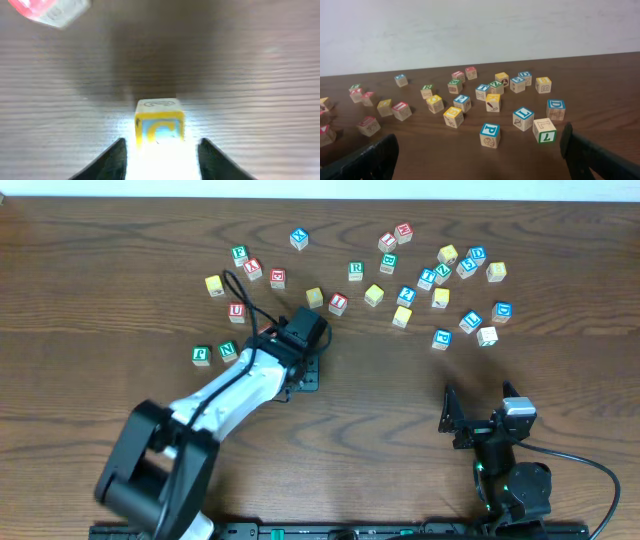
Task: Spell out CORL
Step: 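Lower the C block onto the table and open the left gripper, then move the left gripper over the yellow O block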
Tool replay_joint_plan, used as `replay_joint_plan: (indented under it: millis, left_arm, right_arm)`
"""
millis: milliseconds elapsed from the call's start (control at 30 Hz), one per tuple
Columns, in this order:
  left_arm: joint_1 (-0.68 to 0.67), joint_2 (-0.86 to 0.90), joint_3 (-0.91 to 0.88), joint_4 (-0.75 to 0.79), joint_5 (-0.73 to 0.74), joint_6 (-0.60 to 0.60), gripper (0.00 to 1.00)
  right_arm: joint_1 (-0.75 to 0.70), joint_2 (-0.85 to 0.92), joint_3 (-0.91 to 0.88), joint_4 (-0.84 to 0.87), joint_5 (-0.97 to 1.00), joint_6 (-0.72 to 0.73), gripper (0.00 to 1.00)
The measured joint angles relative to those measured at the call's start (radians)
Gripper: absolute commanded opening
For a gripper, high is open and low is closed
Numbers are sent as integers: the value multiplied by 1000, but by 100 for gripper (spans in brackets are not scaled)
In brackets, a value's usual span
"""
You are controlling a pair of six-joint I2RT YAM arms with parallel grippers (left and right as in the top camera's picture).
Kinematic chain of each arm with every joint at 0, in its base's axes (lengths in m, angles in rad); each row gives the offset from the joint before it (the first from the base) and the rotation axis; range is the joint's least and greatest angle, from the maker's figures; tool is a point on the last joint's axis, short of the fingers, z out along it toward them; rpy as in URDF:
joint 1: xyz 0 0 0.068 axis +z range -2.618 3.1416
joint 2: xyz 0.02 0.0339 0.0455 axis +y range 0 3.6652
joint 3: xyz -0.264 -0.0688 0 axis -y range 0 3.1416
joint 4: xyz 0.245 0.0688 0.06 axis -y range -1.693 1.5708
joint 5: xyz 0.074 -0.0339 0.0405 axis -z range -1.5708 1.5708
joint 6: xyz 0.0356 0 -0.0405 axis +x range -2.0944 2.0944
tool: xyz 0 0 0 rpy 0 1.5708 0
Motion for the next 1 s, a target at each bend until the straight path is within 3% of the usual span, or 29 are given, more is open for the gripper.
replay_joint_plan:
  millis: [67, 233, 333, 400, 467, 633, 1000]
  left_arm:
    - [0, -64, 10, -4, 8, 18, 61]
    - [0, -235, 47, -2, 14, 47, 62]
    - [0, -319, 55, 1, 15, 53, 72]
    - [0, -343, 68, 5, 14, 56, 87]
    - [0, -339, 98, 8, 15, 68, 91]
    - [15, -250, 235, -49, 14, 79, 90]
    - [74, 169, 723, -270, 14, 31, 92]
  right_arm:
    - [0, 0, 0, 0, 0, 0, 99]
    - [0, 0, 0, 0, 0, 0, 99]
    - [0, 0, 0, 0, 0, 0, 99]
    - [0, 0, 0, 0, 0, 0, 99]
    - [0, 0, 0, 0, 0, 0, 99]
    - [0, 0, 0, 0, 0, 0, 99]
    - [0, 0, 0, 0, 0, 0, 99]
